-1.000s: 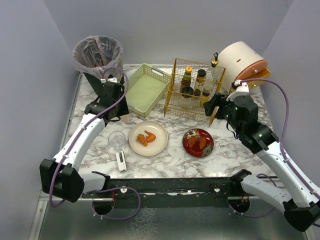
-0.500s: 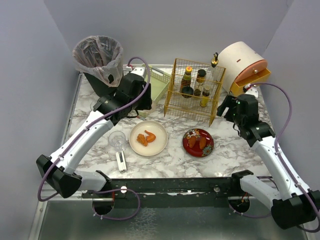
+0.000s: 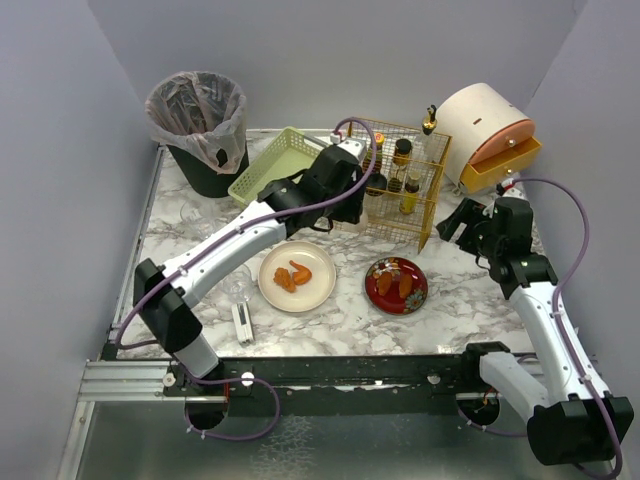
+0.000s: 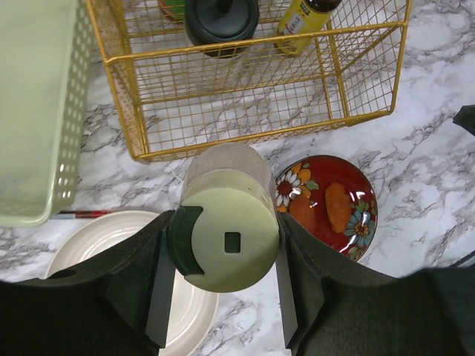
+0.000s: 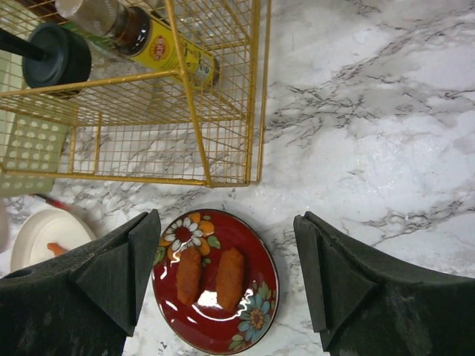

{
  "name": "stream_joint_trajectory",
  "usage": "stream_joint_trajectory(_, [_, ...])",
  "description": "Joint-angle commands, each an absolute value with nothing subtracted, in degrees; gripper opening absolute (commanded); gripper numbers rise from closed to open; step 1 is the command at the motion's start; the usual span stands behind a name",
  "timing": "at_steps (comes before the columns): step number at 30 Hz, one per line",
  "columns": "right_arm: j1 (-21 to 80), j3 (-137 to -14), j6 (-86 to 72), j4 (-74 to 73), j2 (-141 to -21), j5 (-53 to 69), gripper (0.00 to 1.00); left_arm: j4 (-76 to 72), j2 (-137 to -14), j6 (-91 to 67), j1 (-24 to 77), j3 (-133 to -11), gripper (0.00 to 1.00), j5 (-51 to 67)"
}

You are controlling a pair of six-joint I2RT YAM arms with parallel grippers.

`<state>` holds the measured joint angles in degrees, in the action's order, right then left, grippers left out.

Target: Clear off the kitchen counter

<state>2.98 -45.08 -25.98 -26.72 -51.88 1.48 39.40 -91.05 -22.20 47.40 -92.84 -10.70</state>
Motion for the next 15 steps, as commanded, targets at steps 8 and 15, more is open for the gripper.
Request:
stream_joint_trajectory(8, [2.8,-44.6,-23.1,-30.8,-48.8,6.2,0.8,33.6,-101.9,-17.4,47.8,-101.5,0.26,-8.0])
stream_joint_trajectory(15, [2.7,-44.4,-21.9,-31.5,-48.2,6.5,0.8,33.5,-107.7,-14.8,47.8,-105.8,0.26,-10.9])
